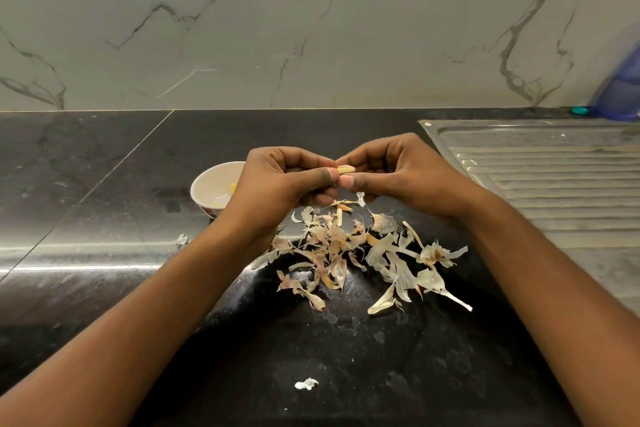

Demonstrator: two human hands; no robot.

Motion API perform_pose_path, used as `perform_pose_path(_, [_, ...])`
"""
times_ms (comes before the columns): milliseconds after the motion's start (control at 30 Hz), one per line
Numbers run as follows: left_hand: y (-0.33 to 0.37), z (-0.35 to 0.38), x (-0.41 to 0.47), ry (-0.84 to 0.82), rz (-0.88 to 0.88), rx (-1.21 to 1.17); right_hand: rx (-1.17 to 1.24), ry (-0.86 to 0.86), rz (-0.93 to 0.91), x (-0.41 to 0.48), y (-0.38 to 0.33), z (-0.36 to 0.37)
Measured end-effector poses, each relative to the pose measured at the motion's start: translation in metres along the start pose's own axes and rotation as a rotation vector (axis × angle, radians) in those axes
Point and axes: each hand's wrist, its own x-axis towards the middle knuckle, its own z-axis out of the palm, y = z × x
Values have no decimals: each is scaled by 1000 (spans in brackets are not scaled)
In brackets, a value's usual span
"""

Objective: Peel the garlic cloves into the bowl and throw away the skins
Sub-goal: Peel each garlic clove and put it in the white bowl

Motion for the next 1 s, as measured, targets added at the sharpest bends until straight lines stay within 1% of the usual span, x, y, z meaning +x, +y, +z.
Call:
perform_pose_path(167, [0, 1, 0, 1, 7, -8, -8, 24, 15, 0, 0, -1])
perform_pose_path(333, [0, 1, -1, 9, 37, 44, -36, 28, 3, -1, 0, -2])
perform_pose_path(500, [0, -2, 2, 60, 40, 35, -9, 78, -23, -2, 0, -8])
perform_pose_path(600, [0, -1, 1, 57, 42, 42, -13, 88, -20, -2, -1, -14])
perform_pose_path(733, [2, -3, 2, 90, 87, 85, -79, 59, 8, -7, -5, -23])
perform_pose_path(900, [12, -16, 4, 189, 229, 295, -300, -53, 134, -12, -5, -36])
perform_pose_path(1000, [21, -30, 5, 228, 231, 400, -383, -136, 205, -14, -4, -37])
